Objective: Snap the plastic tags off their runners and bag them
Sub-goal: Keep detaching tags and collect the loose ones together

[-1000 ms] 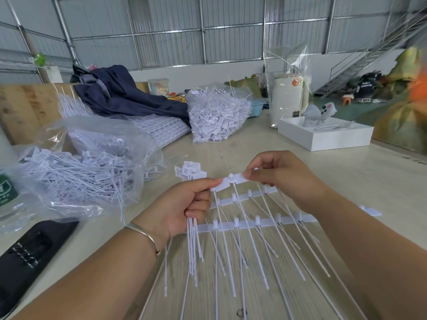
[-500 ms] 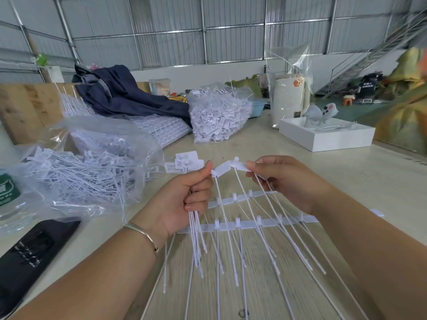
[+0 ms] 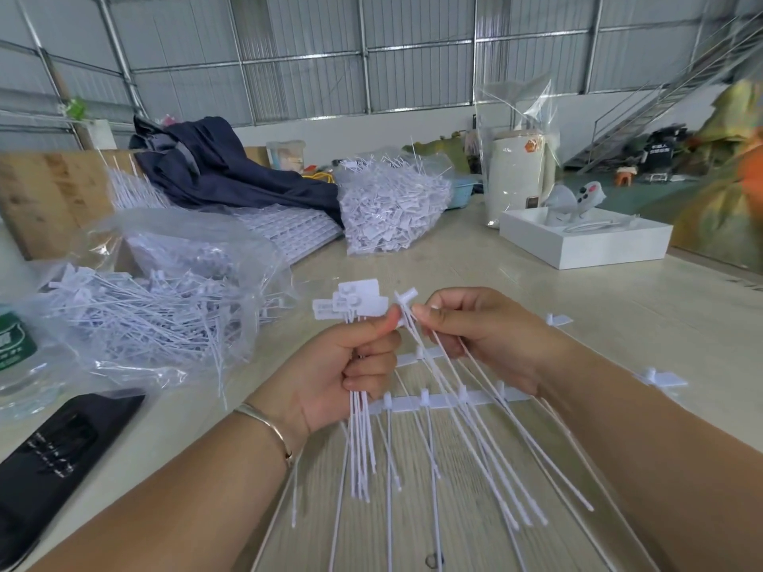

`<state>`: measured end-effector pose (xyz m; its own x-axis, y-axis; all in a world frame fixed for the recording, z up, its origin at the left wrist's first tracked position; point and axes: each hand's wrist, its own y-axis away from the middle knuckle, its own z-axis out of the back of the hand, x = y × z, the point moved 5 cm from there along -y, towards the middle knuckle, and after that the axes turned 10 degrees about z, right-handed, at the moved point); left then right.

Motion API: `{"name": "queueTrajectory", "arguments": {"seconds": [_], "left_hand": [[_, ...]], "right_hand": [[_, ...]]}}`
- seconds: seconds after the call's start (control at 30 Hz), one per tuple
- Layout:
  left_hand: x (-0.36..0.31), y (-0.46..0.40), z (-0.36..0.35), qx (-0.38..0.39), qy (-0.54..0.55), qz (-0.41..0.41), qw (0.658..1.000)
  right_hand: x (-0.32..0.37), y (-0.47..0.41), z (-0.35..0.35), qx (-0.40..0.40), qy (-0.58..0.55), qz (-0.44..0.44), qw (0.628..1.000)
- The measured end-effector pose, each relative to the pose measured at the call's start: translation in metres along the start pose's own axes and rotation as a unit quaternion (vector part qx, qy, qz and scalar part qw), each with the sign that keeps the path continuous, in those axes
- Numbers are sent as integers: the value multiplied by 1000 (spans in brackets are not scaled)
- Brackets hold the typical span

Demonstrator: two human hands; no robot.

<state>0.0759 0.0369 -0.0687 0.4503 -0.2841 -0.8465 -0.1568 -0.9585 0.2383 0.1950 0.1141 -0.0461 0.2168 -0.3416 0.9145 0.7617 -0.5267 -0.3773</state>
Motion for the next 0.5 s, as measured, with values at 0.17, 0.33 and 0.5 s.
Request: {"name": "queueTrajectory", "arguments": {"seconds": [0.17, 0.33, 0.5], "left_hand": [[-6, -3, 12, -73, 67, -34, 995], [-5, -2, 10, -96, 13, -53, 994], [-8, -2, 12, -129, -33, -70, 989]], "right_hand": [[4, -1, 18, -105, 21, 26, 994], [8, 2, 20, -128, 26, 79, 988], [7, 2, 22, -143, 17, 84, 986]]}}
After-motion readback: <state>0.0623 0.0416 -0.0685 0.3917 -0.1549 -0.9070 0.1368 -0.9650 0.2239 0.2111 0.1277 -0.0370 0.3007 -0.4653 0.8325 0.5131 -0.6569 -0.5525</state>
